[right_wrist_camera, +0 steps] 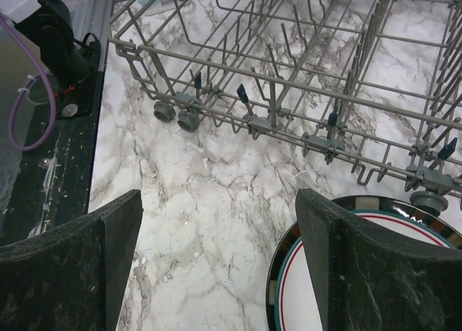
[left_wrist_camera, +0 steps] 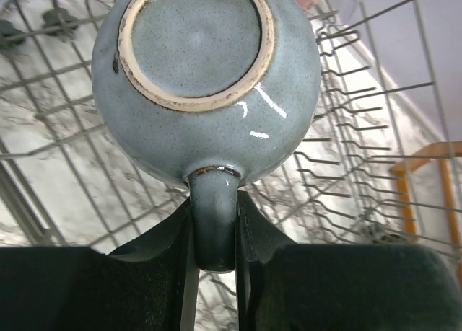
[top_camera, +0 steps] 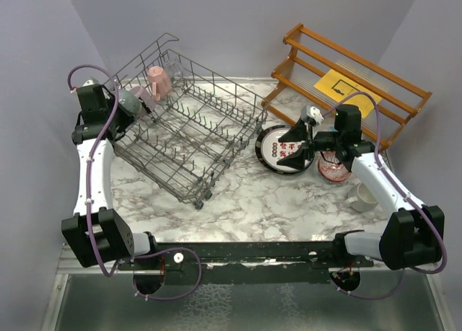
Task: Load the mixed dishes into the dish rack
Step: Turn the cup upside down in the dish rack.
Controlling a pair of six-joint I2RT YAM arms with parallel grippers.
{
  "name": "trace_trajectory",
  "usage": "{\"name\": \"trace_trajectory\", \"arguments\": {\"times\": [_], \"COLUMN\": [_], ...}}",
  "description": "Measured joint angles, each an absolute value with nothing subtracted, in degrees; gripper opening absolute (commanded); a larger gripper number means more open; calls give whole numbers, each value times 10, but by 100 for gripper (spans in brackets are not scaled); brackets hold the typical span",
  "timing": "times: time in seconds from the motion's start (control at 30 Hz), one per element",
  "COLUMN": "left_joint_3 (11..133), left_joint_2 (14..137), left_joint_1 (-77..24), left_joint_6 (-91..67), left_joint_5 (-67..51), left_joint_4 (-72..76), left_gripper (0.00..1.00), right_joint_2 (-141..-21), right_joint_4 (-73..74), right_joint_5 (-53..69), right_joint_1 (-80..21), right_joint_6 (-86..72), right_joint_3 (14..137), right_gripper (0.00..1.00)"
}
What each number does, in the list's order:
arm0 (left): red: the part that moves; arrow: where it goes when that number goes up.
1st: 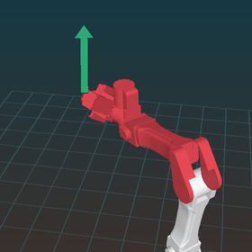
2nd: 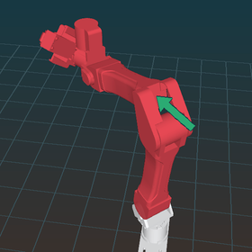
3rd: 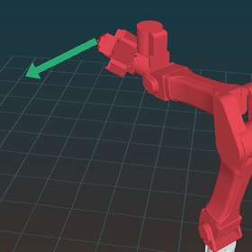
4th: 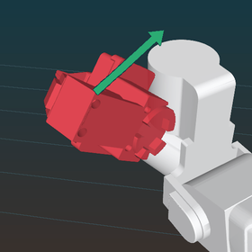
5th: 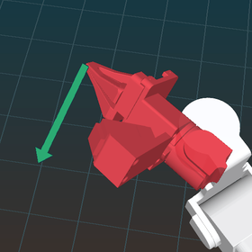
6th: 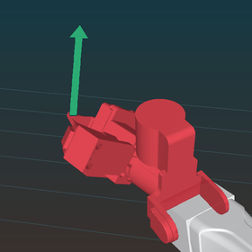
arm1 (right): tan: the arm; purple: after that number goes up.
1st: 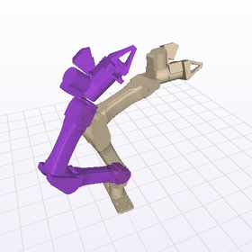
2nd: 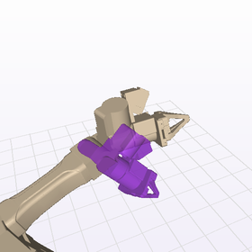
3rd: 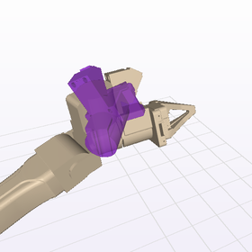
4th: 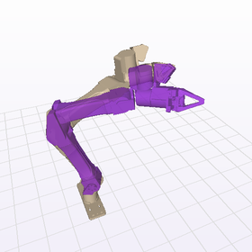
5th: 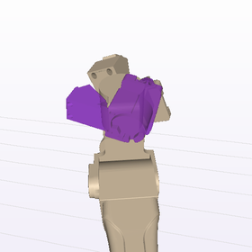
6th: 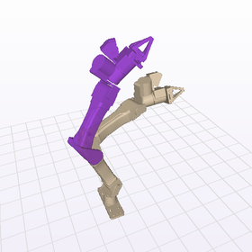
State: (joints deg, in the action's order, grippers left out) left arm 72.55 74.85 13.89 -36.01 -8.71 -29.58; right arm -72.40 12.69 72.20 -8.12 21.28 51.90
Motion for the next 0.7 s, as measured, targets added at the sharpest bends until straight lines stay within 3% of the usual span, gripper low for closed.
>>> {"name": "trace_trajectory", "arguments": {"times": [0.7], "left_joint_3": [723], "left_joint_2": [870], "left_joint_1": [154], "left_joint_6": [-174], "left_joint_5": [-3], "left_joint_4": [-240], "left_gripper": [0], "right_joint_2": [-738], "right_joint_4": [172], "right_joint_5": [707], "right_joint_1": [-78], "right_joint_6": [258], "right_joint_3": [536], "right_gripper": [86]}}
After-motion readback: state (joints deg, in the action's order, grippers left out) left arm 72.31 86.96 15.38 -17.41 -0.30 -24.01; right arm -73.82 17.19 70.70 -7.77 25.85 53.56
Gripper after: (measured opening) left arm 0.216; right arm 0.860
